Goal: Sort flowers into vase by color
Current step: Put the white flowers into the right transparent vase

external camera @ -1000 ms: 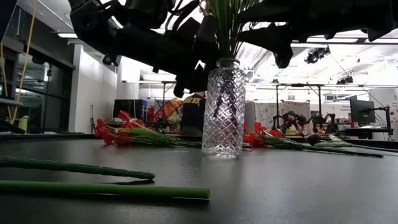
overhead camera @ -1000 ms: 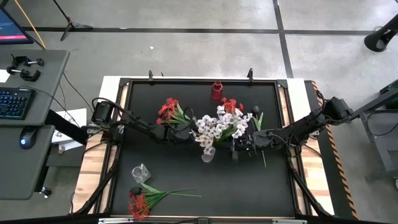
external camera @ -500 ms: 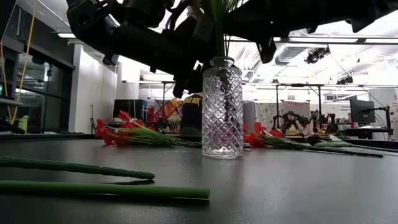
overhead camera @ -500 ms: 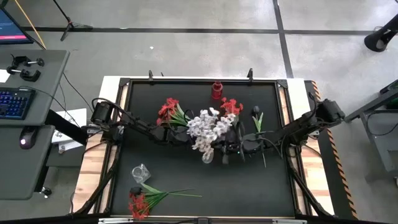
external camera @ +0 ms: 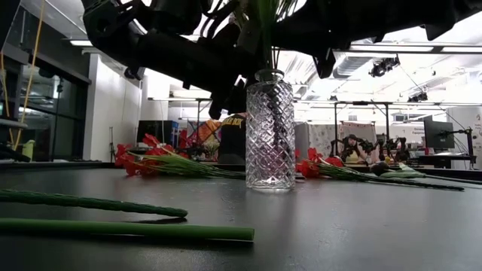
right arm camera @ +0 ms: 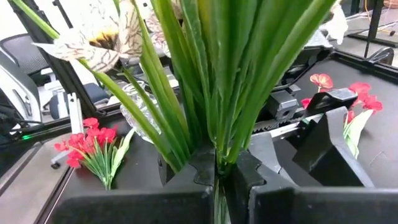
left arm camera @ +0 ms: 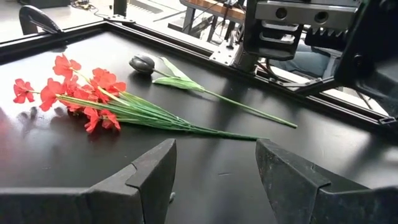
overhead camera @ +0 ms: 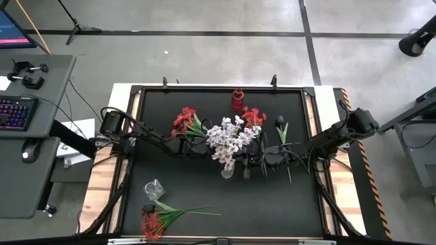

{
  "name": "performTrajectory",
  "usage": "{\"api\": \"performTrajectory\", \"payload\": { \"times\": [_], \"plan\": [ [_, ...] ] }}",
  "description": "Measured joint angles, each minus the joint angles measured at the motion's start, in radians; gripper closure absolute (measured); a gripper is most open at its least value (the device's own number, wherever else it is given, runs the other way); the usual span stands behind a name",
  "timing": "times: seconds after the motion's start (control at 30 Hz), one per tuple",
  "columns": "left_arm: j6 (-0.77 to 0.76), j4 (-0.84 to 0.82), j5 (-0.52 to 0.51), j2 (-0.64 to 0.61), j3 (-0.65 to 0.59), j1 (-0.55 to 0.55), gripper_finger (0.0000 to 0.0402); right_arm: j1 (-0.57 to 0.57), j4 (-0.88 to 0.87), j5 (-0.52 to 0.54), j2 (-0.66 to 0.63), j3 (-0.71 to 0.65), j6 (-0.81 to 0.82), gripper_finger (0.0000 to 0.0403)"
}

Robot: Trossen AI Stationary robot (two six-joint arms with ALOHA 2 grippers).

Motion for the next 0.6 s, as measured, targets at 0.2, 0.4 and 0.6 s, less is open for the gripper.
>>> {"api": "performTrajectory", "payload": {
  "times": [0.2, 0.4, 0.6],
  "plan": [
    [0.005, -0.003, 0.005, 0.0, 0.0, -0.001, 0.0193, 0.001, 0.007, -0.041, 0.053, 0.0, 0.015, 0.0402],
    [0.026, 0.004, 0.004, 0.0, 0.0, 0.0, 0.0193, 0.015, 0.001, -0.056, 0.065, -0.001, -0.013, 0.0402],
    [0.026, 0.004, 0.004, 0.0, 0.001, 0.0, 0.0193, 0.015, 0.003, -0.069, 0.067, -0.002, -0.017, 0.0402]
  ]
}}
